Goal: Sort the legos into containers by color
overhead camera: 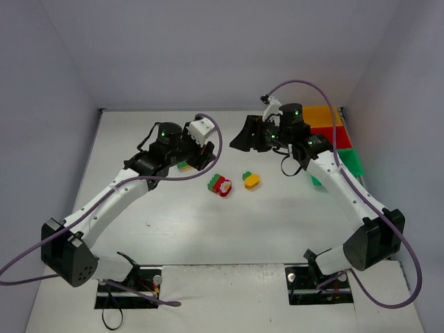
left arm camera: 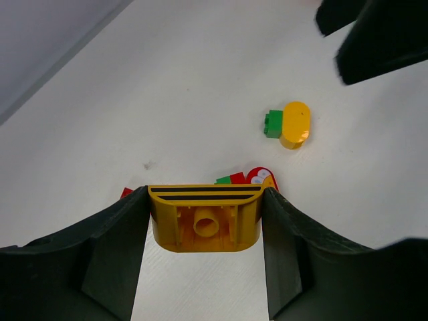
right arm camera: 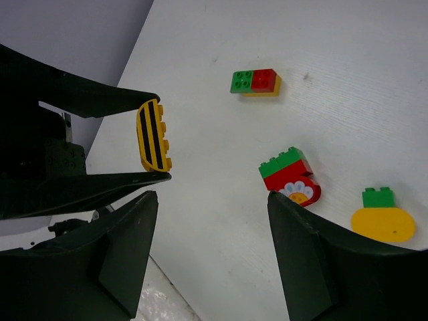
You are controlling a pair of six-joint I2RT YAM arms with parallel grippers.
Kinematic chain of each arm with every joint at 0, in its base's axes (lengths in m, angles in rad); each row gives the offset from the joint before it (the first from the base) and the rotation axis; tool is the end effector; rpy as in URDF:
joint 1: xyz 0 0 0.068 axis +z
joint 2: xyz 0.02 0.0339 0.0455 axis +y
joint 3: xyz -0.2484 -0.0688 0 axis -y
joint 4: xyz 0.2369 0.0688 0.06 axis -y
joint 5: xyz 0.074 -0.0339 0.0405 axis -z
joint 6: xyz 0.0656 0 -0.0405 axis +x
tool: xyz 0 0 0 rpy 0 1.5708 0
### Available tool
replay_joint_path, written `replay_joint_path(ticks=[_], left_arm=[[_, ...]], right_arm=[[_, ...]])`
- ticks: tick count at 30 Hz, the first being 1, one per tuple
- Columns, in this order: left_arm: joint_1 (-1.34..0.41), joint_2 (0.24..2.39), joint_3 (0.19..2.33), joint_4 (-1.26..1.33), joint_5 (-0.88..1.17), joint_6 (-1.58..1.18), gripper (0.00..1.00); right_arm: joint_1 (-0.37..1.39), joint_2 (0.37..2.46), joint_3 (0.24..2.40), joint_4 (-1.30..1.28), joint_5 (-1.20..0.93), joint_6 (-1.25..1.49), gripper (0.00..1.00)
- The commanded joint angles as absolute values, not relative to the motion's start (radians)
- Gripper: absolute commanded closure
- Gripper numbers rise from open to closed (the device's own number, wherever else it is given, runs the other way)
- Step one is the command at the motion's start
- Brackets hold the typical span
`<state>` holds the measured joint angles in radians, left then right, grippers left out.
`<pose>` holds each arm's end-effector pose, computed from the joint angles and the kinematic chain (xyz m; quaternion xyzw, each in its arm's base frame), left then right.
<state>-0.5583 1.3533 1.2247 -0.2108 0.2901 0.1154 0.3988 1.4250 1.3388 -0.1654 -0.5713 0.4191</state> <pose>0.2768 -0.1950 0.3396 0.3458 0.7348 -0.2406 0.5316 0.3090 0.1687 0.3665 -0.1650 0.7599 0.4381 0.4509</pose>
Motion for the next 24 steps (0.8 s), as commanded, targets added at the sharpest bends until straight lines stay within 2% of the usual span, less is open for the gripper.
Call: replay_joint_path(ticks=[1, 24], left_arm=[[-0.578, 1.272, 1.227, -0.104, 0.370, 0.202, 0.79], [-0.660, 1.276, 1.239, -0.103, 0.391, 0.245, 0.79]], right_arm=[[0.425, 1.453, 1.402, -0.118, -0.609, 0.434, 0.37], [0.549, 1.502, 1.434, -0.115, -0.716, 0.402, 0.43]])
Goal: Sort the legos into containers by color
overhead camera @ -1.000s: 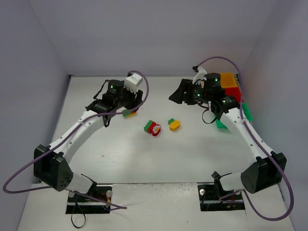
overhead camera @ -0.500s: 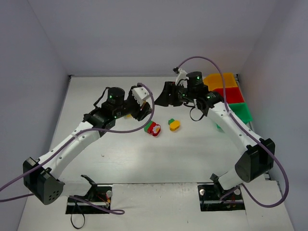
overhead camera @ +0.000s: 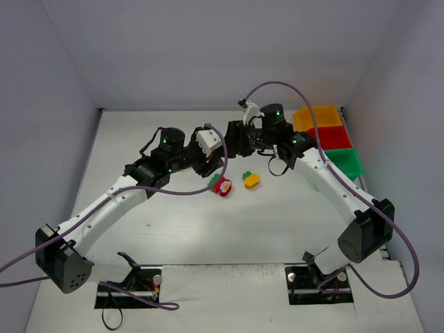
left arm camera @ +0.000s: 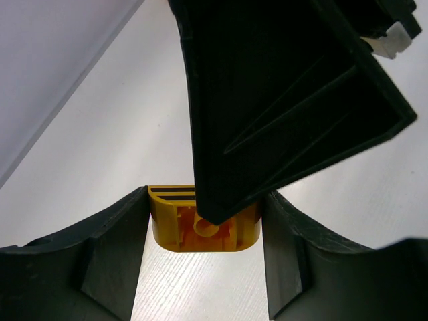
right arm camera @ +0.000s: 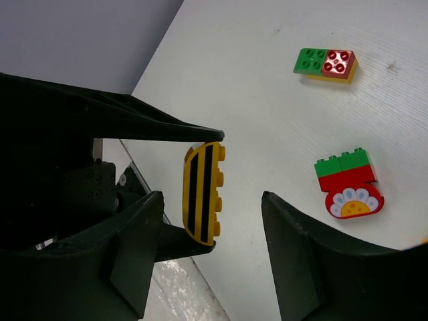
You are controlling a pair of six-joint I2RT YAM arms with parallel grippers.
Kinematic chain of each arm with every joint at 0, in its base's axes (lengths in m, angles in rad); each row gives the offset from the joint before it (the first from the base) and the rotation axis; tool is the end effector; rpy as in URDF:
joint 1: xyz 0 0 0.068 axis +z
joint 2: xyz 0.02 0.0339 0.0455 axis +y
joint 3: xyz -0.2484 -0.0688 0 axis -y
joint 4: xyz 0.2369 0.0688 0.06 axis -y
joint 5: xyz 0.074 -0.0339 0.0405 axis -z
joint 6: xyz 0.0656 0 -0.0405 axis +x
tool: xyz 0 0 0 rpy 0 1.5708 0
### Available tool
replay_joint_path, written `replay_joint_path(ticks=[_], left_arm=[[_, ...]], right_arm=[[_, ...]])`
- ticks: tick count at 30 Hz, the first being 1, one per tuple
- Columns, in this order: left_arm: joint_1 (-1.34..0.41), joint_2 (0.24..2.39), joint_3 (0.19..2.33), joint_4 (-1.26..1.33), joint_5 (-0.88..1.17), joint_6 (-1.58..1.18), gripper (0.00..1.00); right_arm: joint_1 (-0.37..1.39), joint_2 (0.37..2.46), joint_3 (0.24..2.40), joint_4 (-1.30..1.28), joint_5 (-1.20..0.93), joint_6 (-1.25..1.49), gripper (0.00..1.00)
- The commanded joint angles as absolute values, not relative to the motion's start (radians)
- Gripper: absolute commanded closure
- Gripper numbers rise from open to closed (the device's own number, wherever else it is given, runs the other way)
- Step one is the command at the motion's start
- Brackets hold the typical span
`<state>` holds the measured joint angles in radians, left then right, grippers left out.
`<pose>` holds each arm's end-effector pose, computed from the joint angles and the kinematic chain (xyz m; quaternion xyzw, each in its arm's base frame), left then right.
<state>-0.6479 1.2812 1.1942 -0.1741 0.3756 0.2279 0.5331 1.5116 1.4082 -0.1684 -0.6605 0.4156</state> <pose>0.2412 -0.2128 0.3559 0.4334 0.6575 -0.2696 0.5543 0.2968 0.2218 0.3629 -0.2400 0.7405 0.4911 0.3910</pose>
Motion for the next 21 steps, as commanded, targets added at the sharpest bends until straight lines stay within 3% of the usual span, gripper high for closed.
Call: replay_joint_path(ticks=[1, 7, 16, 21], left_arm=[[-0.661, 1.279, 1.242, -0.104, 0.391, 0.245, 0.79], [-0.669, 1.293, 1.259, -0.100, 0.390, 0.255, 0.79], [-0.673, 1.282, 1.258, -0.091, 0.396, 0.267, 0.79], [-0.675, 1.275, 1.244, -0.091, 0.391, 0.270, 0.79]], right_arm=[[0.558, 1.502, 1.430, -0.115, -0.719, 0.400, 0.44], [0.584, 1.509, 1.407, -0.114, -0.736, 0.393, 0.48], [0.584, 1.528, 1.351, -0.114, -0.715, 0.396, 0.72], [0.584, 1.529, 1.341, -0.115, -0.686, 0.384, 1.00]])
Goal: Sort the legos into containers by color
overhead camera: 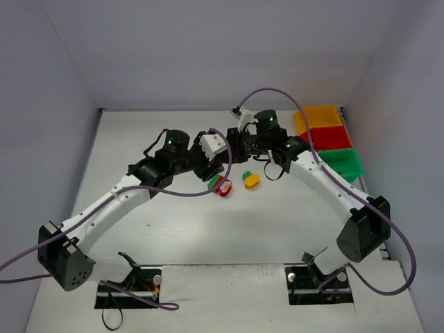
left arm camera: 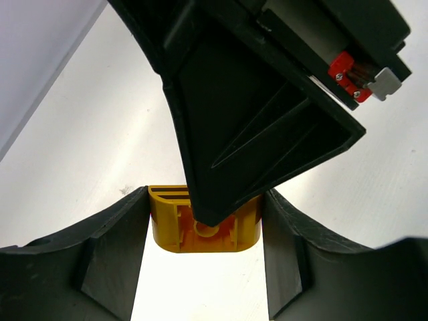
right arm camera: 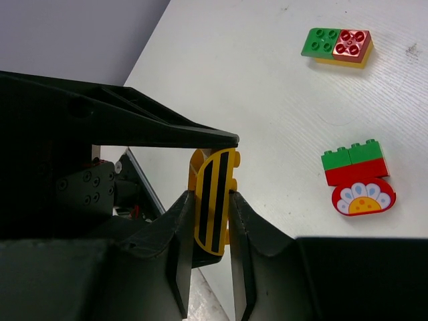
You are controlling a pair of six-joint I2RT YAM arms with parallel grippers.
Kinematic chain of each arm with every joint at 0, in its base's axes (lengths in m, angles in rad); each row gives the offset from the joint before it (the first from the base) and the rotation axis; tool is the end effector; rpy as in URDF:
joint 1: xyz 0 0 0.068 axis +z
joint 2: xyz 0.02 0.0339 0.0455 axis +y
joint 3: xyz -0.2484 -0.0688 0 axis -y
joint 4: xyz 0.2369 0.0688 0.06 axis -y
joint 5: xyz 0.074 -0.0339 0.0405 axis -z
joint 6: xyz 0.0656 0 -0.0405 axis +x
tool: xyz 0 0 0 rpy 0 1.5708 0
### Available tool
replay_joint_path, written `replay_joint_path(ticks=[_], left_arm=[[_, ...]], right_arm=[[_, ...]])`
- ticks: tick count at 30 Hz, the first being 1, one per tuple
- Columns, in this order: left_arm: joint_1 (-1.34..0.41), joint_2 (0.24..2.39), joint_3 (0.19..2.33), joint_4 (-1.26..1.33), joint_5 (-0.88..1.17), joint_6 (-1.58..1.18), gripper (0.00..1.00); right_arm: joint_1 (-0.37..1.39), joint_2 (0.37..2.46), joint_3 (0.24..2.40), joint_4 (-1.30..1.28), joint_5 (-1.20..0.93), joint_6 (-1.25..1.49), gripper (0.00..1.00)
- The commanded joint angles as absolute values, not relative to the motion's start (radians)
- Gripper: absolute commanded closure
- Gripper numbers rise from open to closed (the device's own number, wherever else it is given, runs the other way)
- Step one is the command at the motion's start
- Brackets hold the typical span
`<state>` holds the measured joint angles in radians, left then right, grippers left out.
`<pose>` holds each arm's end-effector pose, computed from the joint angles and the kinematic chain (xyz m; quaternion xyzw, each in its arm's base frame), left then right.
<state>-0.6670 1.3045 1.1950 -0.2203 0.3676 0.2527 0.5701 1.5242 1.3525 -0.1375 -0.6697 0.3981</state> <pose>0.2404 -0.2193 0.3431 0.4502 0.6696 -0.2631 0.5288 0.2908 0.2348 0.3421 -0.2586 0.7432 0.4941 0.3695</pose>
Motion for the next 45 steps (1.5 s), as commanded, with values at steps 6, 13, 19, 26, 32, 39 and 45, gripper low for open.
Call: replay_joint_path(ticks=[6, 13, 19, 26, 32, 39, 45], left_arm=[[-0.675, 1.261, 1.212, -0.087, 0.329, 0.255, 0.59], [-0.670, 1.255, 1.192, -0.087, 0.190, 0.181, 0.17], [-0.657, 1.244, 1.166, -0.118, 0.039, 0.037, 0.17], [-0.653, 1.201, 1.143, -0.293, -0.123, -0.250, 0.17], [-0.653, 1.131, 1.109, -0.420, -0.132, -0.366, 0.17], [-0.653, 1.082, 1.088, -0.525, -0.187, -0.416, 0.17], [-0.653, 1.063, 1.086, -0.567, -0.219, -0.457, 0.17]], right_arm=[[0.578, 1.520, 1.359, -0.120, -0.617, 0.359, 1.00], [0.525, 1.508, 1.365, -0.138, -0.364, 0.319, 1.00], [0.358, 1.532, 1.384, -0.143, -0.097, 0.328, 1.00], [0.144, 1.710, 1.553, -0.129, 0.316, 0.359, 1.00], [0.011, 1.949, 1.765, -0.123, 0.354, 0.396, 1.00], [-0.067, 2.166, 1.977, -0.121, 0.327, 0.439, 0.96], [-0.104, 2.325, 2.160, -0.117, 0.215, 0.400, 0.86]])
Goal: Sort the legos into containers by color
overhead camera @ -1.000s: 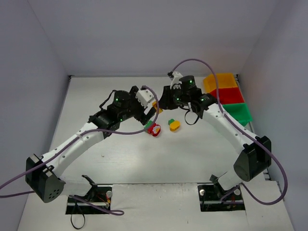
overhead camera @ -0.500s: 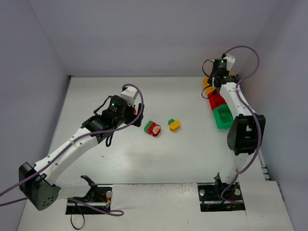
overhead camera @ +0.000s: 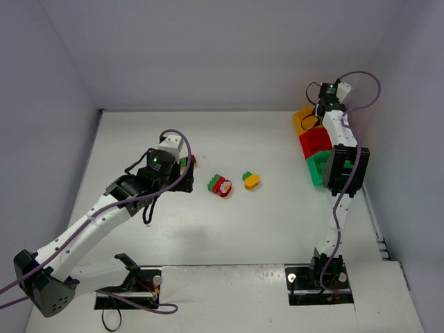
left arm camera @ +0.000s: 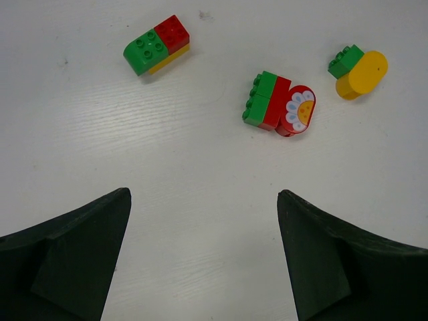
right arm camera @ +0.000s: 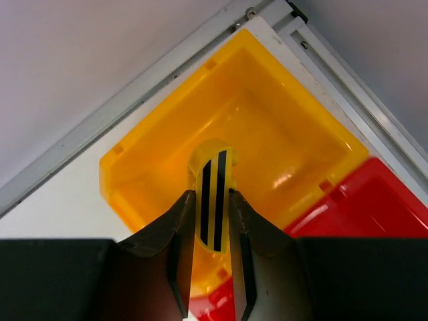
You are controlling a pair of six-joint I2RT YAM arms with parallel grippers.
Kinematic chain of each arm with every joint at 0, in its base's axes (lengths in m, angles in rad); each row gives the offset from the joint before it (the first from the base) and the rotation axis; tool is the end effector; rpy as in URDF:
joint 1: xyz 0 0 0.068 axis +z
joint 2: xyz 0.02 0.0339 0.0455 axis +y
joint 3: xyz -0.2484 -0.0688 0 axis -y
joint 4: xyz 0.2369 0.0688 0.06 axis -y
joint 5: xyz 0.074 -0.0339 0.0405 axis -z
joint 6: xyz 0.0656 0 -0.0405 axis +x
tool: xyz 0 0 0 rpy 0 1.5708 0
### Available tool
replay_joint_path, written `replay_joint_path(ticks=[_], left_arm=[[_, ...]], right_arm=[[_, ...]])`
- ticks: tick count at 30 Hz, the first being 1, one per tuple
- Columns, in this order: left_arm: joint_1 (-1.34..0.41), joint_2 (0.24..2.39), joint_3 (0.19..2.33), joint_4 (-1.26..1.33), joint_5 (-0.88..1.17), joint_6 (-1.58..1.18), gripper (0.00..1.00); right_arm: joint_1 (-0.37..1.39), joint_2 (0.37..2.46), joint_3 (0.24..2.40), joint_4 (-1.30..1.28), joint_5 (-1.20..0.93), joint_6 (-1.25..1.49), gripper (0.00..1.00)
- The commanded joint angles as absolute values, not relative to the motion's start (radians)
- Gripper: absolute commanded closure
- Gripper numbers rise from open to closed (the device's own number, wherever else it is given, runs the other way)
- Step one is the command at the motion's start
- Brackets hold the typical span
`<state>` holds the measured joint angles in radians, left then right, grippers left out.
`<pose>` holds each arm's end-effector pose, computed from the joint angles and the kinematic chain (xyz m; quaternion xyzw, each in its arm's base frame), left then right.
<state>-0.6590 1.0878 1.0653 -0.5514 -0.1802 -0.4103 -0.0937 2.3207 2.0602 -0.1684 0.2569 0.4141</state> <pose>0.2121 -0.1494 0.3129 0.0658 0.8733 -0.1746 0.4499 0.5547 -0.0689 0.2351 0.2766 0.7903 -0.0209 0.5463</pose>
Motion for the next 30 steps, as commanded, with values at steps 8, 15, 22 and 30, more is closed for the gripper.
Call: replay_joint_path(ticks=[8, 15, 22, 30], left_arm=[[-0.653, 1.065, 1.049, -0.577, -0.195, -0.482, 0.17], [-0.653, 1.117, 1.055, -0.522, -0.103, -0.451, 0.17], [-0.658, 1.229, 1.084, -0.479, 0.000, -0.396, 0.17], [-0.658, 1.359, 1.173, -0.451, 0.071, -0.327, 0.17]], right_arm=[[-0.123, 2.364, 2.227, -0.114, 0.114, 0.333, 0.50], [-0.123, 2.182, 2.131, -0.114, -0.060, 0.272, 0.47], [-0.071, 1.853, 1.781, -0.110, -0.232, 0.276, 0.47], [0.103, 1.520, 1.338, -0.112, -0.236, 0.287, 0.46]])
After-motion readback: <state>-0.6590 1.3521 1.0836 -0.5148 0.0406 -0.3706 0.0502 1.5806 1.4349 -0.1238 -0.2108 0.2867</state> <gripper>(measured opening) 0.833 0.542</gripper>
